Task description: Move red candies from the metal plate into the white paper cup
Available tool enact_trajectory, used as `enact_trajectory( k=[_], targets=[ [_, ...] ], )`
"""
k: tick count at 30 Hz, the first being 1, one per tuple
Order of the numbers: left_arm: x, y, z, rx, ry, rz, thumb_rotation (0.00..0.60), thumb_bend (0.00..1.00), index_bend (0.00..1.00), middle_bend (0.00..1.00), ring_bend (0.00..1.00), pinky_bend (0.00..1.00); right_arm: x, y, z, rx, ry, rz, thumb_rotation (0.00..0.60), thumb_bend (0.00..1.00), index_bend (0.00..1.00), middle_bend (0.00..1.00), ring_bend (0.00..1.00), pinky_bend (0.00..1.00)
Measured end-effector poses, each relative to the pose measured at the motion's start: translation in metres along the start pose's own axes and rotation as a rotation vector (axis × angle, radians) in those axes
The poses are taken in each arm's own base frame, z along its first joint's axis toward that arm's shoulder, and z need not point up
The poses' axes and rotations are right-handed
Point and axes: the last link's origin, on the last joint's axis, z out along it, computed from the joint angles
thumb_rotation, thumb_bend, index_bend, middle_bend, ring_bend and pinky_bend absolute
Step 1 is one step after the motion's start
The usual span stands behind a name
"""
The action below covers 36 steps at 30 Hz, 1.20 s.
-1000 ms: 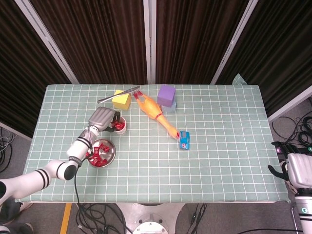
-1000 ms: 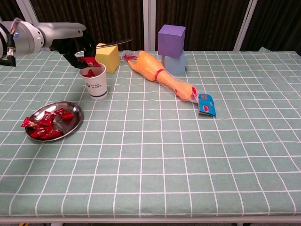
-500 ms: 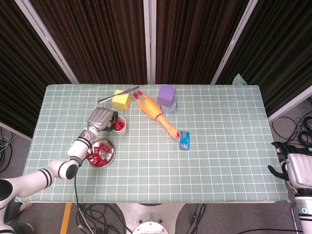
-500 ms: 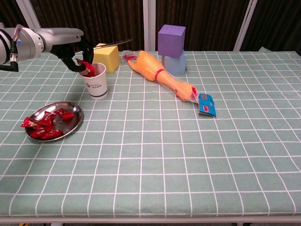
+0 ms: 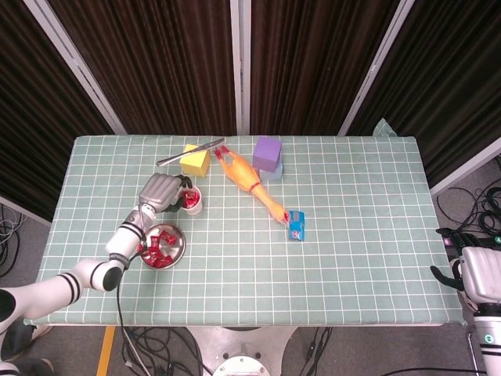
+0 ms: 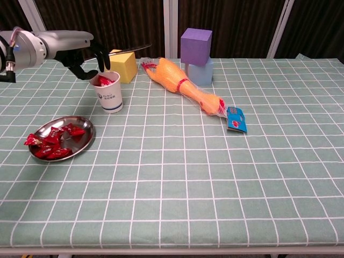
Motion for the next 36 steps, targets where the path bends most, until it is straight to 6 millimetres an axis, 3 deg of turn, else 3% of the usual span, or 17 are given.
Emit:
enact_trajectory(
  k=[8, 14, 18, 24, 29, 36],
  targets=[
    [0.005, 0.001, -0.026, -0.045, 0.063, 0.024, 0.6, 0.49, 0.39, 0.43, 0.9, 1.0, 0.0, -0.001, 0.001, 0.01, 0.001, 0.004, 0.6, 0.1, 0.26, 0.32, 0.3, 0.62],
    [0.005, -0.019, -0.06, -0.029, 0.123, -0.001, 0.6, 0.48, 0.43, 0.45, 0.9, 1.0, 0.0, -0.002, 0.001, 0.017, 0.002, 0.005, 0.6, 0.1, 0.26, 0.32, 0.3, 0.62],
    [-0.011, -0.038, -0.088, -0.003, 0.113, 0.027, 0.6, 0.44, 0.45, 0.47, 0.9, 1.0, -0.001, -0.004, 0.002, 0.025, -0.001, 0.007, 0.6, 0.1, 0.26, 0.32, 0.3, 0.62],
    [-0.045, -0.049, -0.118, -0.001, 0.041, 0.115, 0.6, 0.35, 0.45, 0.47, 0.9, 1.0, -0.001, -0.007, 0.003, 0.039, 0.001, 0.005, 0.6, 0.1, 0.26, 0.32, 0.3, 0.62],
    [-0.066, -0.047, -0.123, -0.014, -0.008, 0.142, 0.6, 0.35, 0.45, 0.47, 0.9, 1.0, -0.001, -0.009, 0.003, 0.044, 0.001, 0.005, 0.6, 0.1, 0.26, 0.32, 0.3, 0.62],
    [-0.086, -0.043, -0.115, -0.024, -0.044, 0.195, 0.6, 0.35, 0.45, 0.47, 0.9, 1.0, -0.001, -0.008, 0.002, 0.04, 0.002, 0.004, 0.6, 0.1, 0.26, 0.32, 0.3, 0.62]
  ],
)
